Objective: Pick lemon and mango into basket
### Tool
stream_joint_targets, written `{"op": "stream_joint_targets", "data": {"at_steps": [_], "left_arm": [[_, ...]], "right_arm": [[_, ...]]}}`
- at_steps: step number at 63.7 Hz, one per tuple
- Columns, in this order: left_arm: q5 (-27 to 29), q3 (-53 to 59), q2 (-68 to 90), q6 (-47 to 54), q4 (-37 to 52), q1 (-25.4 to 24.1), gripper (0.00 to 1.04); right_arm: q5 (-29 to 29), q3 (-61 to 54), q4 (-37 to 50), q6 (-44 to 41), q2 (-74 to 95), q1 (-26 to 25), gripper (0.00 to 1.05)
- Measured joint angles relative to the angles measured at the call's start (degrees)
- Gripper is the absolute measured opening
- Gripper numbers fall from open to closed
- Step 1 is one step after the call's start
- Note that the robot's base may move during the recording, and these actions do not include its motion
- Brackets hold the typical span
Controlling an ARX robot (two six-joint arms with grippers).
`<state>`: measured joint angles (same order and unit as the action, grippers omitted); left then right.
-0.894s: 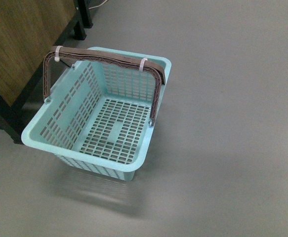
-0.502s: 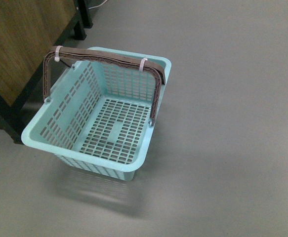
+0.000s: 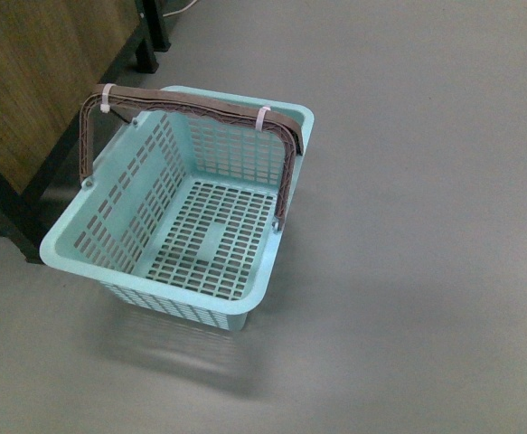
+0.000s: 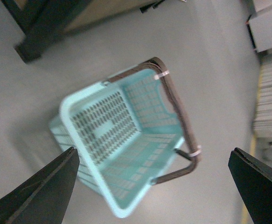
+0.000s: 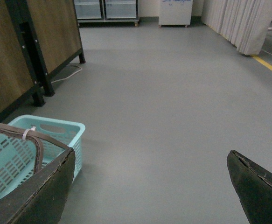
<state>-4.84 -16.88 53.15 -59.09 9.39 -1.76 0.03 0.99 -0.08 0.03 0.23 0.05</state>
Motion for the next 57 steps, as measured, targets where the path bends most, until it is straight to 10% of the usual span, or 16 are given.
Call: {"op": "stream_joint_targets", "data": {"at_steps": [14,57], "left_arm": [[2.19,-14.29,36.33,-18.71,20.39,7.96,0.98],[4.87,-66.18,82.62,-23.34,7.91,16.59,0.97]], "right_arm": [[0.0,0.0,0.0,0.0,0.0,0.0,0.96],[0.0,0.0,0.0,-0.02,0.0,0.0,0.96]]}}
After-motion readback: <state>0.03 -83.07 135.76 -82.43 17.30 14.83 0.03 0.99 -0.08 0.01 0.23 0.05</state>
